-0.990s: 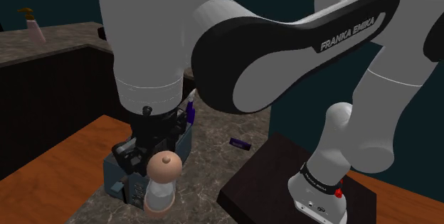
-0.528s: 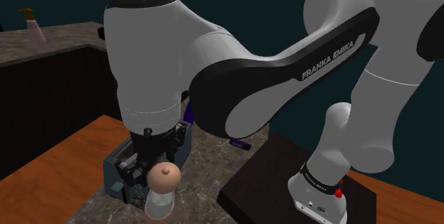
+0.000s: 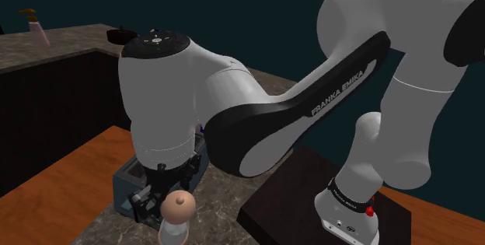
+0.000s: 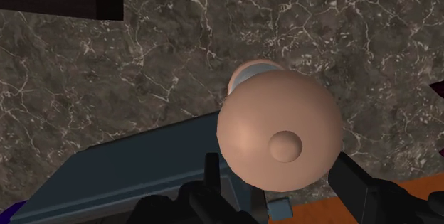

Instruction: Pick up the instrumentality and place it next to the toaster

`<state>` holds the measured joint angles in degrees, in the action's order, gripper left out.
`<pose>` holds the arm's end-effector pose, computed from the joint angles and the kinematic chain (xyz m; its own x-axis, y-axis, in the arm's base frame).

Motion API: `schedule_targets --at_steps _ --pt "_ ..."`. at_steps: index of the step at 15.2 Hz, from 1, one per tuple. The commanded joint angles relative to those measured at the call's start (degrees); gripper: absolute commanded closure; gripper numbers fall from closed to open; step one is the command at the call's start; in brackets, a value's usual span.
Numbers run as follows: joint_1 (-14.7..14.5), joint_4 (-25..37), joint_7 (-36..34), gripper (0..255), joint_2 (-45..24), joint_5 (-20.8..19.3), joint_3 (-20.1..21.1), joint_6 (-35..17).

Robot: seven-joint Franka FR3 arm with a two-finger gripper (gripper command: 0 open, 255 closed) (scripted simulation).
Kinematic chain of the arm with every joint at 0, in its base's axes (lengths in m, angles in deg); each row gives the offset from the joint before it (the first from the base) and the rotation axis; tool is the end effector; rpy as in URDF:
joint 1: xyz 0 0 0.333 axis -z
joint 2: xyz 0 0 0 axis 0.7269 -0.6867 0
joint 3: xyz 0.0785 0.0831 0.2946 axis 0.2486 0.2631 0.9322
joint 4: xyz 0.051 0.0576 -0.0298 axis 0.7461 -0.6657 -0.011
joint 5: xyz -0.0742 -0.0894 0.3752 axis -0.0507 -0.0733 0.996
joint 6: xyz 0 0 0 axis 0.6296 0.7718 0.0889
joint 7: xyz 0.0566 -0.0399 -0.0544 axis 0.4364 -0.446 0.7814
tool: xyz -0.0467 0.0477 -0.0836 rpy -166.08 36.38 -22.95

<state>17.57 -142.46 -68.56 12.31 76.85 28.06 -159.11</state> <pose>0.3086 0.4821 0.3780 0.9941 0.1006 0.0405 0.0971 -0.9920 0.0801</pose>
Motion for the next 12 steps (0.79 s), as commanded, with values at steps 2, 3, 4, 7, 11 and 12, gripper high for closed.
schedule_targets --at_steps 2,3,4,7,11,12 --pt "-0.1 -1.09 -0.61 255 -1.06 -0.84 -0.2 -2.0" --pt "-0.16 -1.4 -0.88 255 -1.5 -1.18 -0.28 -2.66" --pt "-0.23 -1.7 -1.14 255 -1.94 -1.52 -0.36 -3.32" --pt "-0.46 -2.52 -1.99 255 -3.33 -2.6 -0.65 -5.26" --pt "-0.83 -3.42 -3.2 255 -5.32 -4.18 -1.14 -7.79" --pt "-0.94 -3.61 -3.52 255 -5.84 -4.6 -1.29 -8.41"
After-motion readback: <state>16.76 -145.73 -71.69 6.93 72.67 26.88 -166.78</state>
